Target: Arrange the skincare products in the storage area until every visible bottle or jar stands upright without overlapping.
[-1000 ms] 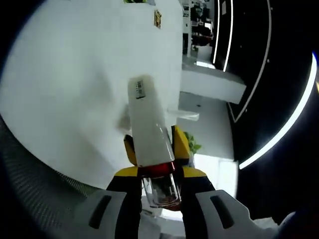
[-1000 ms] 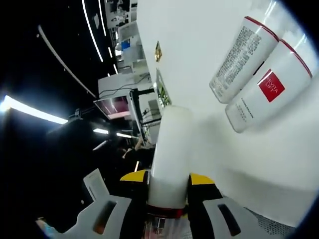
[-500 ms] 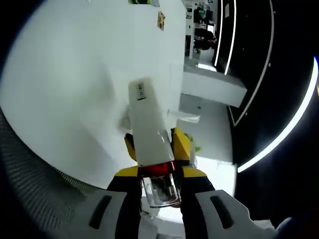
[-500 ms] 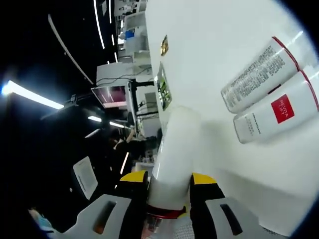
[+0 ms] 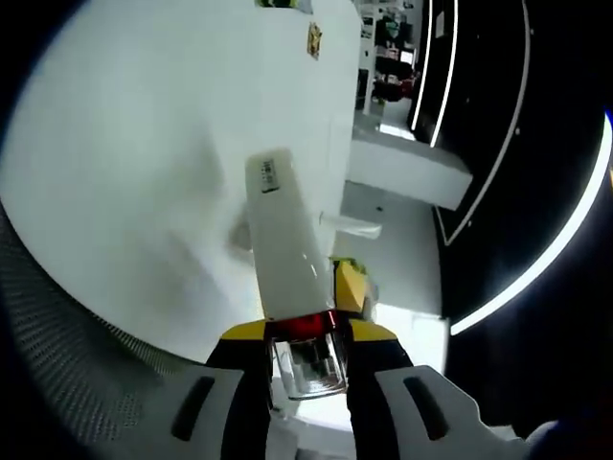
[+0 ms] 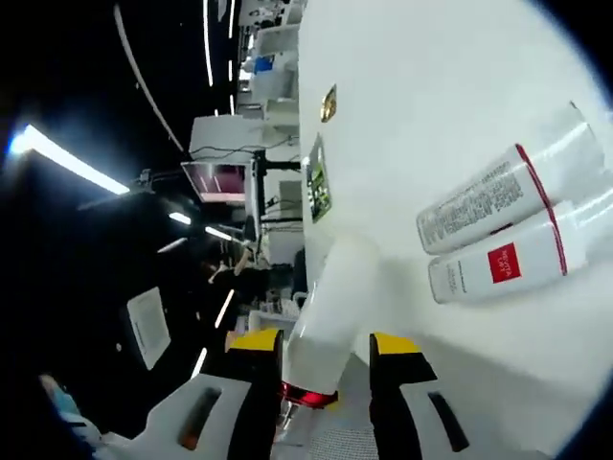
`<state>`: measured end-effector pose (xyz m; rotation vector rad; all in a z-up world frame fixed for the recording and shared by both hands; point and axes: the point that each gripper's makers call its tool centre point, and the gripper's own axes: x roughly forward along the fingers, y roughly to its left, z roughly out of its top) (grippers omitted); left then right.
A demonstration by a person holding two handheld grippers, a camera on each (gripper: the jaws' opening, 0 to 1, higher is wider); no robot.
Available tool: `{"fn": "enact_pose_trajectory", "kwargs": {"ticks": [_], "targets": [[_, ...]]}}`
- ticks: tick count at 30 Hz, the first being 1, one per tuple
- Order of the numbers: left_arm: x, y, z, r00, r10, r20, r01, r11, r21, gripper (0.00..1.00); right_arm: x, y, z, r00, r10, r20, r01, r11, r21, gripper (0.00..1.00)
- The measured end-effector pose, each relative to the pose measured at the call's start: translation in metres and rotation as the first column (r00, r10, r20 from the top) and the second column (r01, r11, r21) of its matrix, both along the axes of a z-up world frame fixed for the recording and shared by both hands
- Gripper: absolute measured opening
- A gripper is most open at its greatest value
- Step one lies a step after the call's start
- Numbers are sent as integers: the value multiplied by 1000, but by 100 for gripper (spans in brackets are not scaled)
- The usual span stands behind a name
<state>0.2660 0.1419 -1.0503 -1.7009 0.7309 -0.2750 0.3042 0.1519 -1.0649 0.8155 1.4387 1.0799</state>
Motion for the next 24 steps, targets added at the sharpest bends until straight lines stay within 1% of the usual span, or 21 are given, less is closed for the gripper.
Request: {"fn": "enact_pose_trajectory", "kwargs": {"ticks": [2, 3, 5, 6, 7, 8, 10, 11, 12, 13, 14, 15, 16, 17, 18, 19, 20, 21, 22, 23, 24], "targets": [[0, 0, -1, 1000, -1, -4, 1, 1000, -6, 23, 3, -6, 3, 994, 56, 96, -56, 998, -6, 35], [1, 0, -2, 1000, 2, -7, -2, 1000, -8, 23, 7, -10, 4, 985, 79, 153, -78, 997, -14, 35], [1, 0, -2, 1000, 3, -11, -3, 1000, -14, 23, 12, -19, 2, 960, 143, 242, -138, 990, -39, 36], [1, 0, -4, 1000, 3, -12, -3, 1000, -14, 23, 16, -25, -1, 946, 171, 274, -158, 985, -70, 36], [1, 0, -5, 1000, 1, -17, -2, 1000, -18, 23, 19, -28, -2, 934, 182, 306, -165, 983, -82, 37], [1, 0, -5, 1000, 0, -17, -1, 1000, -24, 23, 21, -30, -1, 917, 206, 342, -188, 978, -86, 37], [0, -1, -5, 1000, -6, -22, 5, 1000, -27, 23, 28, -38, -3, 843, 278, 460, -239, 961, -142, 34], [0, -1, -5, 1000, -6, -24, 5, 999, -33, 23, 30, -40, -4, 820, 299, 489, -254, 954, -158, 33], [0, -1, -4, 1000, -6, -25, 5, 999, -41, 23, 33, -44, -6, 747, 355, 562, -287, 935, -209, 34], [0, -1, -4, 1000, -7, -26, 6, 999, -45, 23, 34, -47, -11, 663, 422, 618, -333, 906, -262, 35], [0, -1, -3, 1000, -8, -29, 6, 999, -53, 23, 34, -48, -12, 608, 458, 649, -355, 888, -293, 39], [0, -2, -2, 999, -9, -32, 7, 998, -64, 23, 35, -50, -16, 450, 534, 716, -394, 838, -377, 42], [0, -3, -2, 999, -15, -34, 12, 997, -77, 23, 32, -49, -17, 360, 566, 741, -421, 808, -412, 44], [0, -3, -2, 999, -17, -36, 14, 996, -83, 23, 27, -47, -18, 239, 606, 759, -457, 759, -463, 44], [0, -3, -1, 999, -19, -40, 15, 996, -88, 23, 25, -45, -17, 153, 619, 770, -465, 733, -496, 44], [0, -3, -1, 999, -18, -44, 14, 996, -93, 23, 24, -40, -14, 72, 607, 791, -464, 723, -512, 45], [-1, -3, 0, 999, -21, -49, 16, 995, -100, 23, 22, -33, -11, -47, 597, 801, -459, 699, -549, 49], [-1, -4, 0, 998, -22, -54, 16, 994, -106, 23, 19, -26, -8, -120, 572, 812, -468, 688, -554, 52], [-2, -4, 1, 998, -27, -57, 21, 993, -112, 23, 18, -21, -7, -162, 560, 812, -460, 685, -564, 55], [-3, -5, 1, 998, -30, -58, 23, 993, -120, 23, 15, -17, -7, -206, 557, 805, -475, 662, -580, 58], [-3, -5, 2, 998, -30, -58, 23, 992, -126, 23, 10, -11, -6, -248, 544, 801, -485, 647, -589, 58]]}}
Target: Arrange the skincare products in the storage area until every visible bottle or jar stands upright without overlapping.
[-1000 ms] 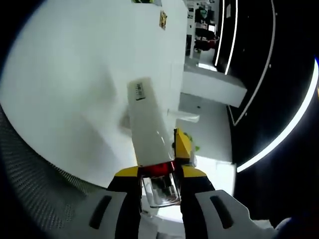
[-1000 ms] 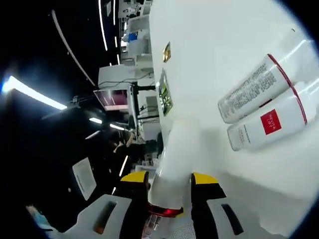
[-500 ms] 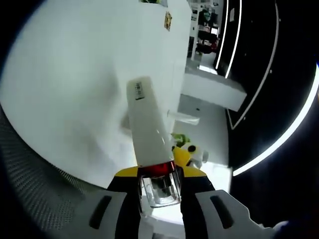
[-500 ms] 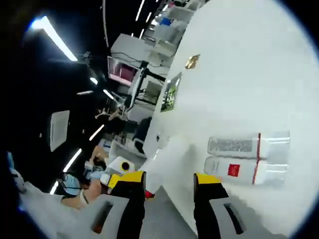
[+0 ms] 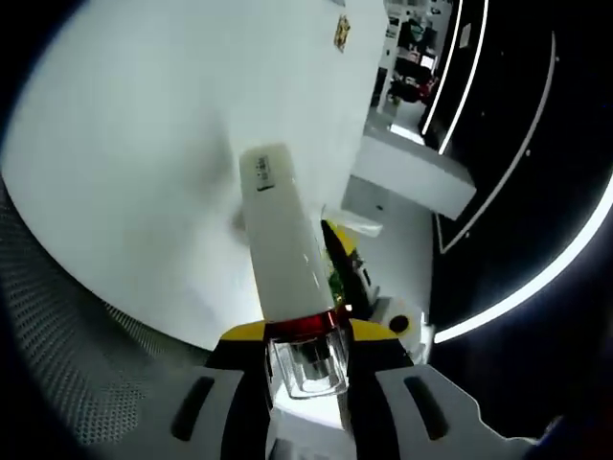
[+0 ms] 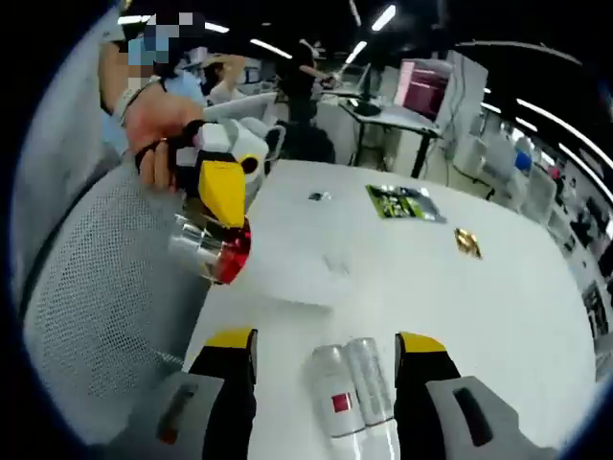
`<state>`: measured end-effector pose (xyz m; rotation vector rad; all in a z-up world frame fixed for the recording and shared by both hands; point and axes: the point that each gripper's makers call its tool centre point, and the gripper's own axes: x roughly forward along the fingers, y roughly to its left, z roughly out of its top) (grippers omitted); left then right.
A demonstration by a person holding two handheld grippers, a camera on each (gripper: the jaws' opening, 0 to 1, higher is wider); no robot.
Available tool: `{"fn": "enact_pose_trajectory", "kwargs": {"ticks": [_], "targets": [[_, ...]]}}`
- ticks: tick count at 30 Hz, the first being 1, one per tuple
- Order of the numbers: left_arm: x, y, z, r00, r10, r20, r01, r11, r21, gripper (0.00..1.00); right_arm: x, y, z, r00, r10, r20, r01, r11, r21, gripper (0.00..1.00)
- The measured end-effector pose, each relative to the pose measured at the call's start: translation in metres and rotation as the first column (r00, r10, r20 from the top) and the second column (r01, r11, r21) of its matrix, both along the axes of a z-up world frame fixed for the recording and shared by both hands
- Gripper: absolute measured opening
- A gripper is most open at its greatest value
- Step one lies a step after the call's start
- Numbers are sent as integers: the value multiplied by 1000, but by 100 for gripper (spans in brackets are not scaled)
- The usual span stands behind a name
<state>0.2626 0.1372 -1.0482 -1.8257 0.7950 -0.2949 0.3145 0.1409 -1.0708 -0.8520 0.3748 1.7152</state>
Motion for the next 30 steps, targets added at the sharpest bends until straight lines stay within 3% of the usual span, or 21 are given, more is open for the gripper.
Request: {"fn": "enact_pose_trajectory", "kwargs": {"ticks": [2, 7, 10, 12, 15, 18, 20, 23, 27, 28, 30], "targets": [[0, 0, 2, 1000, 3, -3, -3, 1000, -18, 23, -6, 8, -4, 992, 96, 78, -96, 995, -6, 61], [0, -2, 10, 1000, -4, 7, 4, 997, -82, 23, -17, 16, -20, 963, 216, 161, -213, 976, -34, 68], [0, -1, 12, 1000, -1, 5, 1, 996, -89, 23, -23, 21, -26, 928, 275, 250, -273, 961, -44, 71], [-1, -2, 15, 1000, -5, 3, 5, 994, -109, 23, -30, 25, -23, 926, 283, 248, -287, 958, -23, 71], [-4, -4, 18, 1000, -18, -3, 17, 991, -132, 23, -38, 29, -20, 895, 338, 292, -347, 938, -21, 67], [-9, -8, 22, 999, -50, -15, 46, 985, -165, 23, -43, 32, -21, 883, 357, 304, -366, 930, -27, 69], [-11, -10, 22, 998, -59, -18, 55, 985, -165, 24, -47, 33, -19, 876, 371, 308, -382, 924, -26, 63], [-12, -13, 24, 997, -71, -14, 67, 981, -184, 24, -57, 37, -14, 828, 433, 356, -454, 891, -28, 59], [-12, -15, 26, 996, -84, -7, 81, 978, -194, 24, -70, 36, -15, 790, 498, 357, -519, 854, -44, 49], [-13, -15, 26, 996, -87, -8, 84, 977, -194, 24, -69, 37, -16, 775, 505, 382, -526, 849, -55, 48], [-14, -17, 25, 995, -97, -14, 92, 976, -199, 24, -71, 38, -17, 787, 500, 361, -521, 853, -47, 46]]}}
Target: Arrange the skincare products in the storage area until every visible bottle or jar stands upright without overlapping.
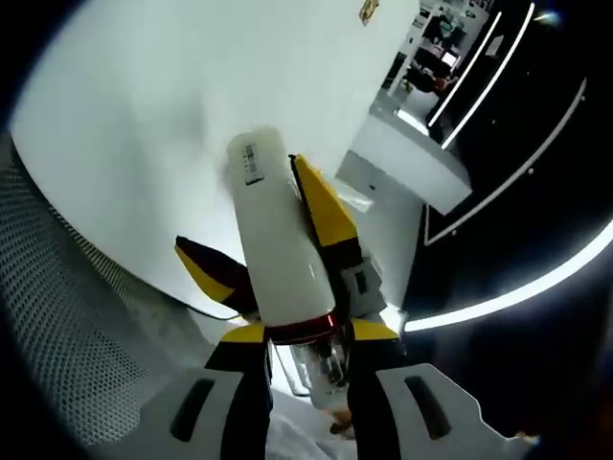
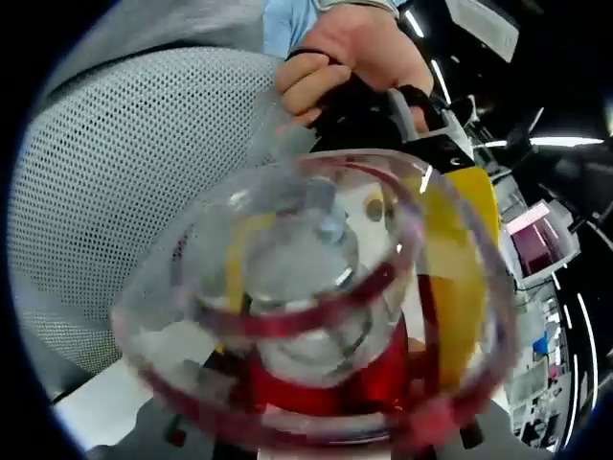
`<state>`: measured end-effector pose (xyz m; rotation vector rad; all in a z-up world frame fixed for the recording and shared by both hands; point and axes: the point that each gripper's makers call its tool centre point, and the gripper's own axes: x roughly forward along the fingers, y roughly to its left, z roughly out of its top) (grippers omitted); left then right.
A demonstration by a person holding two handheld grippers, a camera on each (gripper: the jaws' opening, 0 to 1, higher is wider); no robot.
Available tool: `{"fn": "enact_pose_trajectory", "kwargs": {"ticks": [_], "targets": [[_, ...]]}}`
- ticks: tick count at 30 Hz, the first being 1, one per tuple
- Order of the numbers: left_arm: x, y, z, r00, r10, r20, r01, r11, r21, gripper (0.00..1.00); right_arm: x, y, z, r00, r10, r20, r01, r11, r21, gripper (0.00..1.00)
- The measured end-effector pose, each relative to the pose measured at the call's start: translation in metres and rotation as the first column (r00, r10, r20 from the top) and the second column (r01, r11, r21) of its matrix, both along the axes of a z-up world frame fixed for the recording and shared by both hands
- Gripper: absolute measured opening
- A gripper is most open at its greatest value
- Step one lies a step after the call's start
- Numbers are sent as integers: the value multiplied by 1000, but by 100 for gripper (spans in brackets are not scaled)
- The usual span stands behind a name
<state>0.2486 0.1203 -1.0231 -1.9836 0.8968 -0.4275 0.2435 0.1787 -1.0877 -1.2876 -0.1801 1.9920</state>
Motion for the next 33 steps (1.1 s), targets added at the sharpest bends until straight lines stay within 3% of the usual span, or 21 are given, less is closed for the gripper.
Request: {"fn": "enact_pose_trajectory", "kwargs": {"ticks": [2, 10, 17, 24, 29, 31, 33], "targets": [[-1, -2, 0, 1000, -9, -3, 9, 1000, -2, 24, 0, 4, 0, 1000, 2, 1, -2, 1000, 4, 40], [0, 2, 2, 1000, 11, -16, -11, 1000, -26, 25, -7, 13, 1, 999, 37, 31, -38, 999, 21, 40], [2, 9, 6, 999, 37, -32, -38, 998, -53, 26, -6, 22, 9, 1000, 2, 21, -3, 999, 39, 35], [2, 15, 13, 998, 65, 2, -65, 998, -8, 28, -3, 26, 12, 998, -57, -10, 57, 998, 36, 34], [1, 16, 18, 998, 51, 42, -52, 999, 8, 31, -6, 24, 14, 990, -102, -97, 105, 994, 26, 34], [1, 19, 21, 996, 60, 66, -61, 998, 14, 32, -5, 25, 15, 977, -153, -151, 157, 988, 15, 34], [4, 23, 24, 992, 88, 90, -90, 996, 21, 34, -2, 28, 17, 951, -211, -227, 218, 976, 6, 34]]}}
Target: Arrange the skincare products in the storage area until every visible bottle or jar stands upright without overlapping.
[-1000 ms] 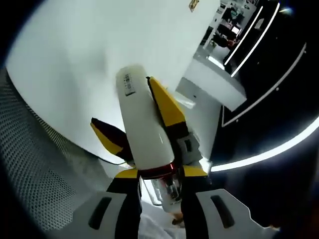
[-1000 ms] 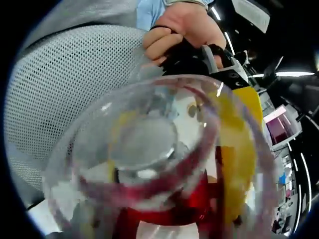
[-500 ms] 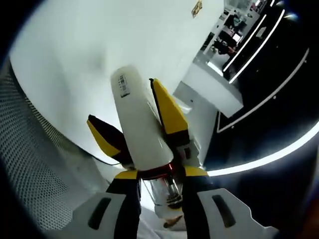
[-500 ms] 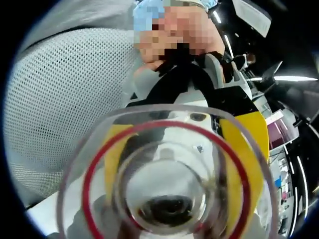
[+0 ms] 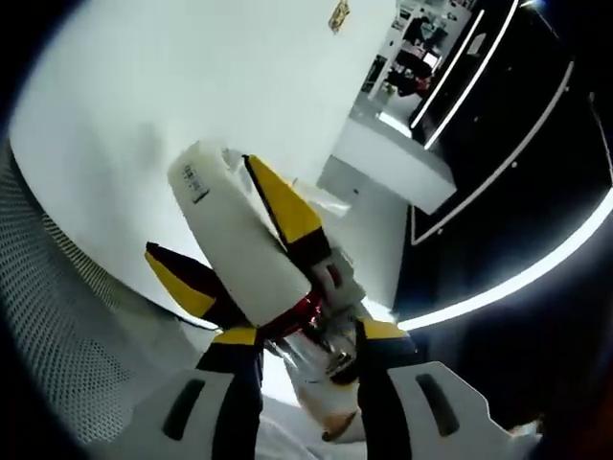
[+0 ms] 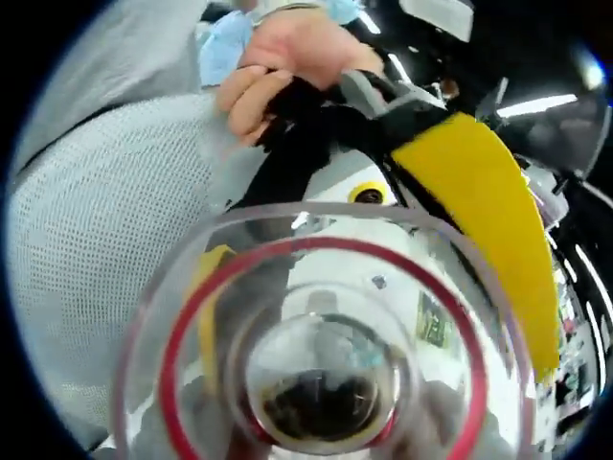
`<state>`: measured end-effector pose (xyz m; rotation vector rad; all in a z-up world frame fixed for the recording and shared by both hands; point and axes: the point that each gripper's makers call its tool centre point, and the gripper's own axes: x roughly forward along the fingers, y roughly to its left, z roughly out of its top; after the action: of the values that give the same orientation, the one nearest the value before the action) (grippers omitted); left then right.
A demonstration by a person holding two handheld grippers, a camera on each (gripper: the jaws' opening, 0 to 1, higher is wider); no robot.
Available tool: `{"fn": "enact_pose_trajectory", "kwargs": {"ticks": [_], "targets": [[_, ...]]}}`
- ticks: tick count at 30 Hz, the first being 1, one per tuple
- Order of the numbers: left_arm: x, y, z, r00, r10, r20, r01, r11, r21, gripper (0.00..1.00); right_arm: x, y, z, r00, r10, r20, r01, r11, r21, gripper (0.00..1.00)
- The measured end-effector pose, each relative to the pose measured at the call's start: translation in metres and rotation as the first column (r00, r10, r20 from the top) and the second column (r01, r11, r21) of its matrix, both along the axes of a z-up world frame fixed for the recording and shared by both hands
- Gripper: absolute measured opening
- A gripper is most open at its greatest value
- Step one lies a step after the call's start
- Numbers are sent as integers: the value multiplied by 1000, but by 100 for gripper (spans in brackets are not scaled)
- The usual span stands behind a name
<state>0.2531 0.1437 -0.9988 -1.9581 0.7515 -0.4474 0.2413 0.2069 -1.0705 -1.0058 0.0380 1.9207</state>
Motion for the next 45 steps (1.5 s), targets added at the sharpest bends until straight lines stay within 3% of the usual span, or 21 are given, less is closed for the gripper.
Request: {"fn": "enact_pose_trajectory", "kwargs": {"ticks": [5, 9, 13, 15, 18, 20, 22, 23, 26, 29, 31, 32, 33, 34, 35, 36, 38, 40, 41, 43, 45], "targets": [[5, 10, 8, 993, 38, 112, -49, 994, 100, 31, 11, 4, 1, 975, -153, -163, 149, 988, -41, 34], [11, 31, 17, 977, 121, 177, -147, 978, 145, 33, 27, 4, -3, 906, -312, -288, 293, 950, -109, 34], [13, 50, 20, 958, 142, 249, -210, 939, 273, 41, 38, -2, -11, 867, -395, -303, 360, 918, -167, 34], [16, 61, 16, 947, 138, 290, -251, 882, 398, 54, 41, -3, -14, 833, -438, -338, 395, 899, -191, 34], [20, 74, 21, 915, 114, 388, -320, 789, 524, 61, 44, -6, -20, 814, -475, -334, 424, 879, -218, 34], [21, 83, 21, 901, 63, 430, -348, 695, 629, 61, 43, -6, -23, 805, -489, -334, 434, 871, -231, 34], [25, 88, 23, 881, -14, 474, -386, 561, 733, 70, 40, -5, -23, 803, -492, -337, 436, 870, -229, 34], [26, 84, 25, 878, -49, 476, -377, 540, 752, 79, 39, -5, -24, 800, -495, -338, 438, 868, -233, 34], [24, 77, 24, 861, -205, 465, -360, 400, 843, 88, 40, -3, -26, 792, -511, -333, 453, 859, -238, 34], [22, 77, 15, 839, -346, 419, -366, 211, 906, 87, 41, 0, -26, 773, -526, -355, 469, 850, -240, 34], [19, 87, 6, 837, -408, 366, -386, 34, 922, 84, 44, 1, -25, 748, -541, -384, 488, 841, -235, 34], [19, 95, 5, 831, -445, 334, -420, -107, 901, 83, 44, 1, -24, 745, -541, -391, 495, 840, -221, 34], [20, 98, 6, 818, -477, 321, -459, -206, 864, 83, 44, 2, -23, 742, -539, -398, 500, 841, -207, 34], [21, 94, 7, 806, -505, 310, -476, -240, 846, 83, 43, 2, -24, 746, -536, -396, 496, 843, -207, 34], [21, 88, 7, 790, -530, 308, -494, -252, 832, 82, 41, 3, -24, 753, -535, -385, 495, 844, -204, 34], [22, 80, 7, 757, -579, 303, -531, -276, 801, 81, 41, 4, -24, 773, -520, -364, 482, 854, -197, 34], [19, 71, -2, 739, -614, 276, -550, -315, 773, 77, 37, 4, -26, 819, -485, -305, 446, 874, -191, 34], [18, 63, -11, 737, -637, 225, -525, -331, 784, 75, 37, 4, -25, 818, -485, -309, 450, 874, -181, 34], [17, 59, -14, 723, -660, 206, -524, -328, 786, 72, 38, 4, -25, 816, -488, -311, 453, 873, -182, 34], [12, 59, -31, 734, -663, 146, -455, -321, 831, 65, 41, 4, -26, 804, -506, -311, 472, 862, -183, 34], [13, 66, -42, 753, -652, 83, -411, -369, 834, 60, 41, 3, -27, 805, -510, -303, 477, 860, -182, 34]]}}
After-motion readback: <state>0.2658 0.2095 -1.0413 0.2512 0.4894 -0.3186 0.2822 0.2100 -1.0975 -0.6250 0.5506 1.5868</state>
